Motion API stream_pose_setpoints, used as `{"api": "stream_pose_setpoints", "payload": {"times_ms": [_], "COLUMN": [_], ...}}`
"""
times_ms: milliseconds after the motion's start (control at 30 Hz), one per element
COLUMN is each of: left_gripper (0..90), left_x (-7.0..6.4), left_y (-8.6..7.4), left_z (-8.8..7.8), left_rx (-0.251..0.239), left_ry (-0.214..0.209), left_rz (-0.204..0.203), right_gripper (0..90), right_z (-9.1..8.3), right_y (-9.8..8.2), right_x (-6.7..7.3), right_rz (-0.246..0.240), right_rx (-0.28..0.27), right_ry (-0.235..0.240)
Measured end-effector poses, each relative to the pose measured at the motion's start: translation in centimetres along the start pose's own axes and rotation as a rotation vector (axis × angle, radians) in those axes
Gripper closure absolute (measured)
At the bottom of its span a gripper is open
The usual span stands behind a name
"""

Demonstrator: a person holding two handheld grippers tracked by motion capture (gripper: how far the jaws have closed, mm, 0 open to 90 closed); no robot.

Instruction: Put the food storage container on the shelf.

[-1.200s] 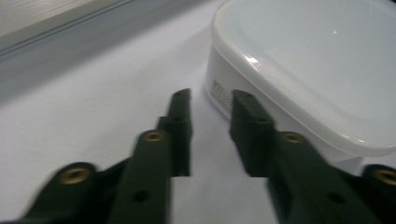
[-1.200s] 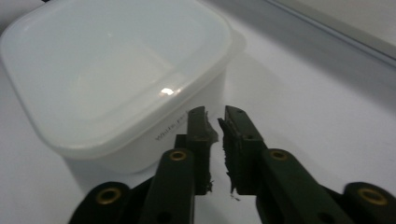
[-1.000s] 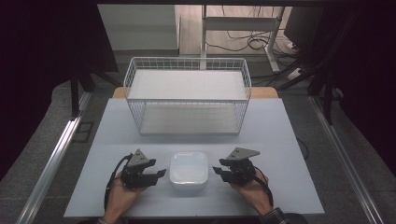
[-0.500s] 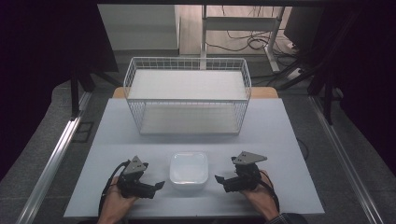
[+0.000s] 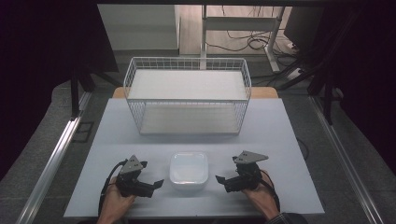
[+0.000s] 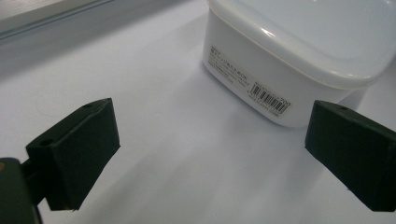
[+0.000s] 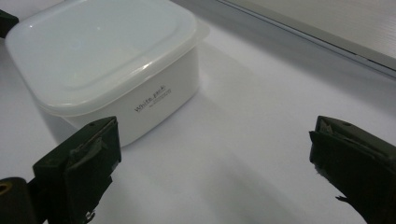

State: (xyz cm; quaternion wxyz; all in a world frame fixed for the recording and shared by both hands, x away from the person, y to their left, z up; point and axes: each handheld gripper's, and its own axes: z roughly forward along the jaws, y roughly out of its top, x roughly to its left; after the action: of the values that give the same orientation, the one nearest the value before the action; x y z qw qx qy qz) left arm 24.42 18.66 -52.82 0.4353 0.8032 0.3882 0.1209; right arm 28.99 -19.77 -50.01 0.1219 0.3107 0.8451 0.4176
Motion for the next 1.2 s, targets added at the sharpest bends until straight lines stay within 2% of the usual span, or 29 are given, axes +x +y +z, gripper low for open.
{"api": "stream_pose_setpoints", "payload": {"times_ms": [100,300,367,400,500,567,633,733,833,933,1000,1133,1167,1200], "left_gripper": [2.9,4.3,4.5,4.5,4.2,3.9,3.9,3.9,4.2,5.0,5.7,6.1,6.1,5.4], "left_x": [0.0,0.0,-0.1,-0.3,-0.6,-0.9,-1.0,-1.2,-1.4,-1.4,-1.4,-1.2,-1.2,-1.1], "left_y": [0.2,0.8,1.0,1.3,1.8,2.5,2.7,3.4,4.1,5.1,5.5,6.0,6.0,5.8], "left_z": [0.0,-0.3,-0.5,-0.6,-0.6,-0.3,-0.1,0.6,1.5,2.4,3.0,4.0,4.4,4.8], "left_rx": [0.008,0.0,-0.01,-0.019,-0.017,-0.016,-0.014,0.003,0.015,0.023,0.036,0.063,0.076,0.089], "left_ry": [0.002,-0.019,-0.033,-0.054,-0.065,-0.093,-0.108,-0.12,-0.142,-0.177,-0.181,-0.188,-0.191,-0.212], "left_rz": [-0.003,-0.023,-0.037,-0.041,-0.036,-0.031,-0.032,-0.02,-0.034,-0.052,-0.048,-0.046,-0.051,-0.07], "right_gripper": [1.7,2.0,2.1,2.0,1.8,1.2,0.8,0.5,0.1,0.0,0.0,0.5,1.2,2.1], "right_z": [0.0,-0.2,-0.2,-0.3,-0.2,0.2,0.5,0.8,1.4,2.2,2.7,3.4,3.7,4.3], "right_y": [0.2,0.9,1.2,1.5,1.9,2.4,2.6,2.9,3.4,3.9,4.2,4.4,4.5,4.5], "right_x": [0.1,0.3,0.4,0.6,0.8,1.3,1.6,1.8,2.2,2.7,2.9,2.7,2.7,2.6], "right_rz": [-0.009,-0.005,0.009,0.009,-0.003,-0.018,-0.011,0.002,0.01,0.018,0.015,0.037,0.045,0.057], "right_rx": [-0.002,-0.021,-0.026,-0.03,-0.028,0.005,0.002,0.013,0.033,0.05,0.063,0.08,0.087,0.113], "right_ry": [0.002,0.004,0.014,0.013,0.003,-0.01,0.002,0.019,0.038,0.094,0.107,0.116,0.119,0.13]}}
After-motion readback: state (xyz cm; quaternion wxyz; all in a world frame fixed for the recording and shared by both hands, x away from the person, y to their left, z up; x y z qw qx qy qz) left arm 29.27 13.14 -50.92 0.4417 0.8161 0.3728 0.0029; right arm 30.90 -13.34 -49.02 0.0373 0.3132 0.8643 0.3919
